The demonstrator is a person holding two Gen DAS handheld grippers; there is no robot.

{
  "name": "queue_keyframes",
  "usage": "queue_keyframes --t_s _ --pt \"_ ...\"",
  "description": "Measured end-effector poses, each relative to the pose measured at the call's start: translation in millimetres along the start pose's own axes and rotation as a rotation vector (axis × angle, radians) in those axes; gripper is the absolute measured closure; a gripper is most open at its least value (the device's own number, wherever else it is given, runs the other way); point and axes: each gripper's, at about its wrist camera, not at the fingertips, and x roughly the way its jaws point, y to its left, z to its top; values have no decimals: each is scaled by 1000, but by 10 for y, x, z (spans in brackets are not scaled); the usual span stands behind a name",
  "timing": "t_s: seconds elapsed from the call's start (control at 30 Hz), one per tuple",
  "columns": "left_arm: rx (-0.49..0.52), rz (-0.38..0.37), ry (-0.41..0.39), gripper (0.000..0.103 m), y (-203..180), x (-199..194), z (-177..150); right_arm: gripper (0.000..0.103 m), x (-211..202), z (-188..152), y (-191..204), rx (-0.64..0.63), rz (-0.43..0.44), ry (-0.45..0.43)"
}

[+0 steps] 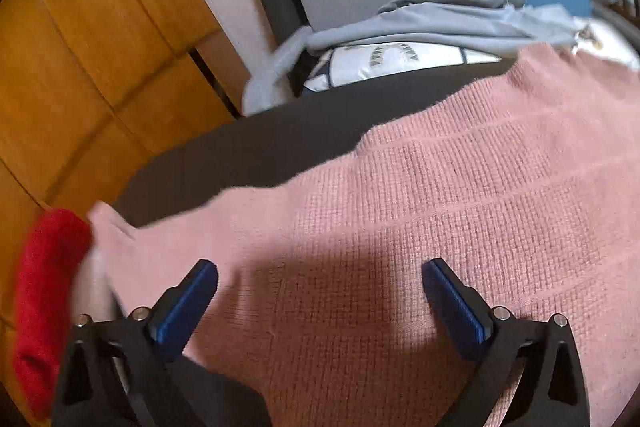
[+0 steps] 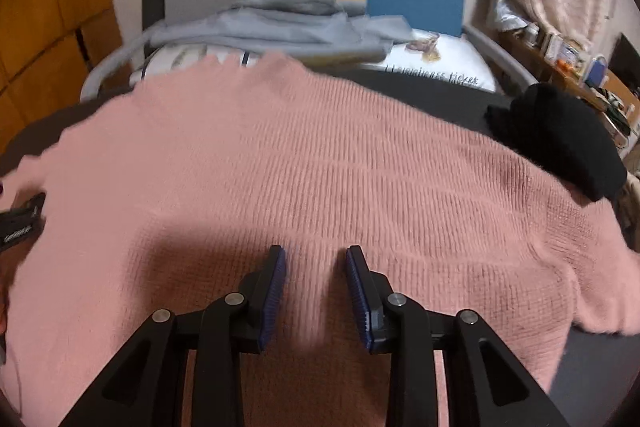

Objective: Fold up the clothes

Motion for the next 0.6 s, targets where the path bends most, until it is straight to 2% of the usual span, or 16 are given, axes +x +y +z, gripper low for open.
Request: queue_keyframes --t_s 0.1,0.33,0.6 --pt "-31 -41 10 0 35 60 12 70 52 30 9 16 5 -11" --pt "2 -7 -17 0 3 206 168 69 160 117 9 46 22 -18" --pt "-24 -45 6 0 92 284 220 68 205 225 36 9 26 5"
